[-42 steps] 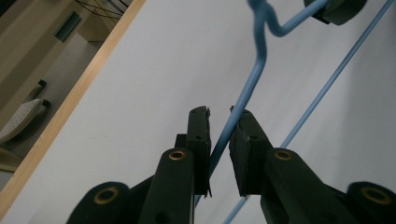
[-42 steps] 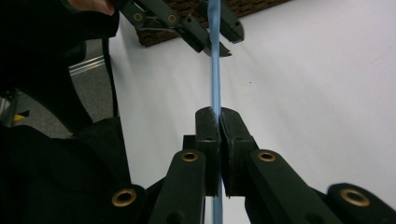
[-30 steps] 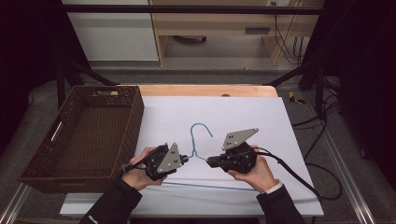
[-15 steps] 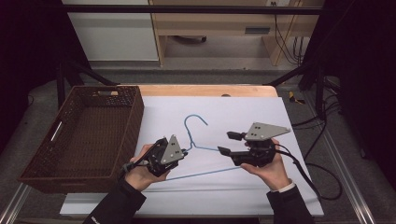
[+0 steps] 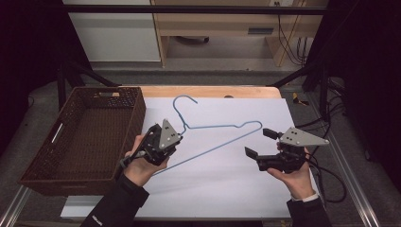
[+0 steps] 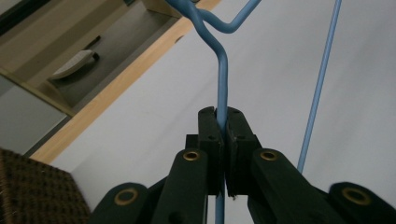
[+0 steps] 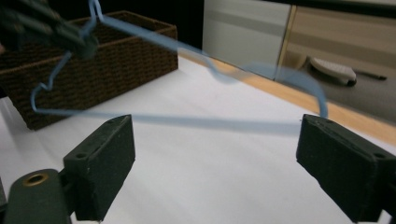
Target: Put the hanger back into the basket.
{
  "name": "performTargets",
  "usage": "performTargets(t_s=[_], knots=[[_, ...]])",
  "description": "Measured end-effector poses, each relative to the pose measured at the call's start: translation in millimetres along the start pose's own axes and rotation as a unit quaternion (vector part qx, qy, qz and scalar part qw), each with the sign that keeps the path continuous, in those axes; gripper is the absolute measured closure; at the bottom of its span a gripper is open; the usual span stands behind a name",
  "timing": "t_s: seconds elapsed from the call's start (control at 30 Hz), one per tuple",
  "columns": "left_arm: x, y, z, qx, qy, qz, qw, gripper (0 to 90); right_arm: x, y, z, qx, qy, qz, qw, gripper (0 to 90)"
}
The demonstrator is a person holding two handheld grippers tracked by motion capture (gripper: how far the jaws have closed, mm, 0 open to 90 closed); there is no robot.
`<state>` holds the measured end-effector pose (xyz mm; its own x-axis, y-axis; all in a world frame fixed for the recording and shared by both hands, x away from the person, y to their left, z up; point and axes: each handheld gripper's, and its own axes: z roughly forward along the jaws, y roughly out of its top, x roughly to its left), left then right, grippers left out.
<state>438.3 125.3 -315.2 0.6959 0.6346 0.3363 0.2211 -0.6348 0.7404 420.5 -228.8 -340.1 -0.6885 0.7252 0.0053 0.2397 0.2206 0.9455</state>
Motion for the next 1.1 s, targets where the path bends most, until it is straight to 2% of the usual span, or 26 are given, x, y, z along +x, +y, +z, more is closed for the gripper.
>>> performTargets(t_s=[0.03, 0.13, 0.17, 0.2, 0.23, 0.3, 0.33, 0.43, 0.47, 0.5, 0.53, 0.63, 0.67, 0.7, 0.8, 0.83, 0.9, 1.1], knots=[[8.5, 3.9, -6.7, -0.002, 0.008, -0.004, 1.0000, 86.9, -3.2, -7.2, -0.3, 0.010, -0.004, 0.008, 0.9999, 10.6], [22.0, 8.3, -18.4, -0.015, 0.024, -0.023, 0.9993, 86.9, -6.6, -14.3, 0.5, 0.019, -0.004, 0.016, 0.9997, 10.4], [22.0, 8.3, -18.4, -0.015, 0.024, -0.023, 0.9993, 86.9, -6.6, -14.3, 0.5, 0.019, -0.004, 0.016, 0.9997, 10.4], [31.5, 10.4, -27.1, -0.018, 0.037, -0.028, 0.9987, 86.9, -8.0, -19.0, 1.4, 0.021, -0.003, 0.022, 0.9995, 9.7], [31.5, 10.4, -27.1, -0.018, 0.037, -0.028, 0.9987, 86.9, -8.3, -20.3, 1.7, 0.023, -0.004, 0.022, 0.9995, 9.4], [44.9, 10.9, -40.9, -0.022, 0.062, -0.039, 0.9970, 86.9, -8.2, -24.2, 3.2, 0.028, -0.009, 0.025, 0.9992, 7.1], [44.9, 10.9, -40.9, -0.022, 0.062, -0.039, 0.9970, 86.9, -8.2, -24.2, 3.2, 0.028, -0.009, 0.025, 0.9992, 7.1], [65.7, 5.8, -60.8, -0.032, 0.085, -0.058, 0.9942, 86.9, -8.3, -31.3, 6.7, 0.039, -0.022, 0.024, 0.9987, 4.9], [65.7, 5.8, -60.8, -0.032, 0.085, -0.058, 0.9942, 86.9, -8.3, -31.3, 6.7, 0.039, -0.022, 0.024, 0.9987, 4.9], [77.6, 1.0, -69.8, -0.034, 0.100, -0.065, 0.9923, 86.8, -9.7, -35.1, 8.2, 0.043, -0.029, 0.030, 0.9982, 4.2], [77.6, 1.0, -69.8, -0.034, 0.100, -0.065, 0.9923, 86.8, -9.7, -35.1, 8.2, 0.043, -0.029, 0.030, 0.9982, 4.2], [97.0, -8.7, -81.9, -0.039, 0.121, -0.074, 0.9892, 86.8, -14.1, -39.8, 8.5, 0.042, -0.031, 0.036, 0.9980, 4.4], [105.8, -13.8, -87.3, -0.036, 0.134, -0.085, 0.9867, 86.9, -16.2, -41.8, 8.8, 0.041, -0.034, 0.040, 0.9978, 4.4], [105.8, -13.8, -87.3, -0.036, 0.134, -0.085, 0.9867, 86.9, -16.8, -42.5, 8.8, 0.041, -0.036, 0.041, 0.9977, 4.4], [120.6, -21.3, -95.6, -0.028, 0.153, -0.095, 0.9833, 86.9, -17.2, -42.6, 8.9, 0.041, -0.037, 0.043, 0.9976, 4.2], [129.4, -26.0, -100.6, -0.022, 0.163, -0.099, 0.9814, 86.9, -17.2, -42.4, 8.7, 0.040, -0.036, 0.044, 0.9976, 4.2], [133.5, -28.4, -102.9, -0.019, 0.168, -0.099, 0.9805, 86.8, -17.2, -42.6, 8.9, 0.040, -0.037, 0.043, 0.9976, 4.1], [155.7, -49.2, -112.7, -0.001, 0.199, -0.108, 0.9740, 86.9, -16.4, -42.5, 9.3, 0.038, -0.036, 0.042, 0.9977, 3.9]])
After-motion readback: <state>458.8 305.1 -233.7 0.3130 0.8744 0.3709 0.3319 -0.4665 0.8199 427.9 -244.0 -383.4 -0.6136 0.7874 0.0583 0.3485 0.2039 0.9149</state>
